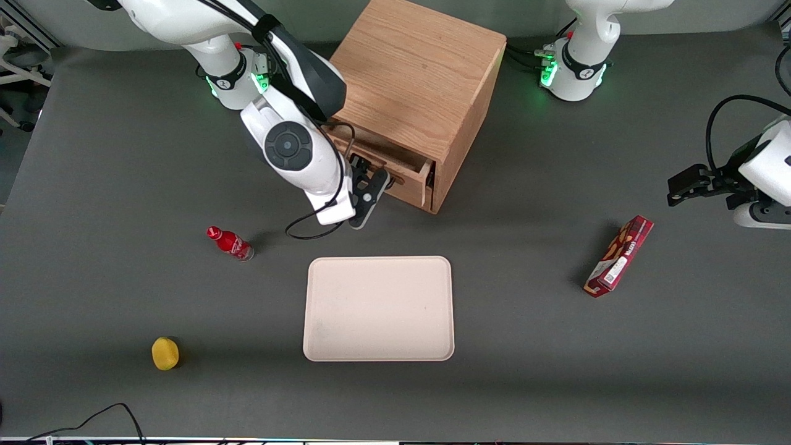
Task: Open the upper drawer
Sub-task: 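Pull the upper drawer outward by its handle with the right gripper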
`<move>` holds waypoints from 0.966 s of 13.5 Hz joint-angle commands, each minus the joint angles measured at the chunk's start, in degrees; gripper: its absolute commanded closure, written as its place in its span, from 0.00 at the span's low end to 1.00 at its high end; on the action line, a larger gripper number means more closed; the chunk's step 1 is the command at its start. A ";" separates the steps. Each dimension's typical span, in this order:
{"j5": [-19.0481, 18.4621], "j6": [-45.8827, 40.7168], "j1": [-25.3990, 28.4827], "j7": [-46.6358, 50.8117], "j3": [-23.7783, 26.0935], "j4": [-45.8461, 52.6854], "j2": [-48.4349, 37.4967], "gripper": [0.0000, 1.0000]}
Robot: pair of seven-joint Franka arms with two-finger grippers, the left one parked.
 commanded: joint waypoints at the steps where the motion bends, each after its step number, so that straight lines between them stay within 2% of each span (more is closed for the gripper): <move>1: -1.89 0.04 -0.44 -2.25 -0.20 1.89 0.71 0.00; 5: -2.77 0.04 -1.23 -4.10 -0.20 4.88 2.56 0.00; 13: -6.90 0.04 -1.23 -4.36 -0.64 10.16 6.86 0.00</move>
